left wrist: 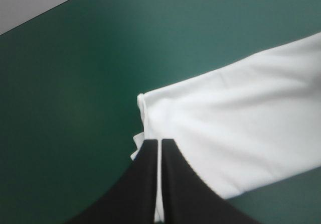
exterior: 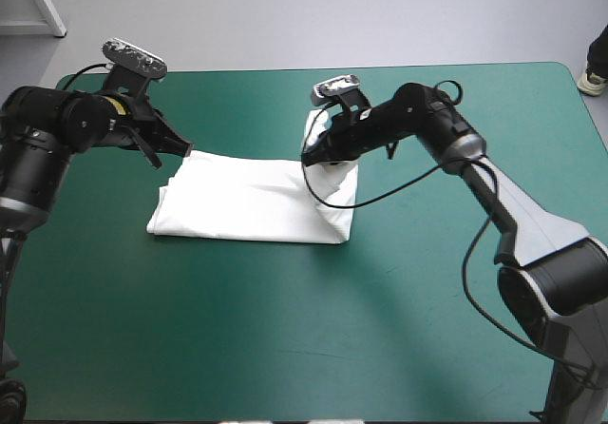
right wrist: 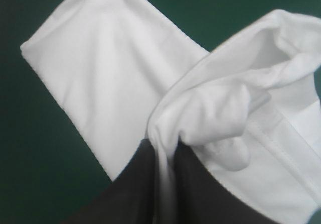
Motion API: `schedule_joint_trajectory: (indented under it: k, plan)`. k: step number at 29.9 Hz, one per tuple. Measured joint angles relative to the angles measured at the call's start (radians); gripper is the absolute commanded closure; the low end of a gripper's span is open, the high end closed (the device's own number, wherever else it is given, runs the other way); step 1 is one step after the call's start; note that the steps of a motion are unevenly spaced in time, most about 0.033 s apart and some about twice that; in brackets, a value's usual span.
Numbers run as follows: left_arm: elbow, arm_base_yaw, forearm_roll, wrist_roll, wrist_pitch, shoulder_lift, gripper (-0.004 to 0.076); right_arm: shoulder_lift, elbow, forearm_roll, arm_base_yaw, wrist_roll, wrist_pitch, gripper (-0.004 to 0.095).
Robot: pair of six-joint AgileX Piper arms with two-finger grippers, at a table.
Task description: Fold the cloth
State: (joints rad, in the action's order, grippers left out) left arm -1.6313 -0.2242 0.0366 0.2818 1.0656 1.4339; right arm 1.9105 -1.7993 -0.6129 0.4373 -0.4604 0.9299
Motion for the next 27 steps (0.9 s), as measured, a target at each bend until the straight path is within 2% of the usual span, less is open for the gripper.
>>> schedule_joint_trajectory:
  k: [5, 14, 20, 24, 27]
  plan:
    - [0.0, 0.0, 0.013, -0.007, 0.096, -0.06, 0.0705, 0.179, -0.251, 0.006, 0.096, 0.051, 0.056, 0.0911]
    - [-0.001, 0.0, 0.018, -0.012, 0.137, -0.08, 0.0705, 0.511, -0.697, 0.015, 0.212, 0.159, 0.132, 0.0911]
    - [-0.001, 0.0, 0.018, -0.018, 0.139, -0.08, 0.0705, 0.606, -0.81, 0.014, 0.249, 0.17, 0.161, 0.0898]
    - [-0.001, 0.0, 0.018, -0.018, 0.141, -0.081, 0.0705, 0.616, -0.821, -0.079, 0.264, 0.079, 0.147, 0.0733]
    - [-0.001, 0.0, 0.016, -0.018, 0.147, -0.081, 0.0705, 0.616, -0.842, -0.193, 0.27, 0.007, 0.138, 0.051]
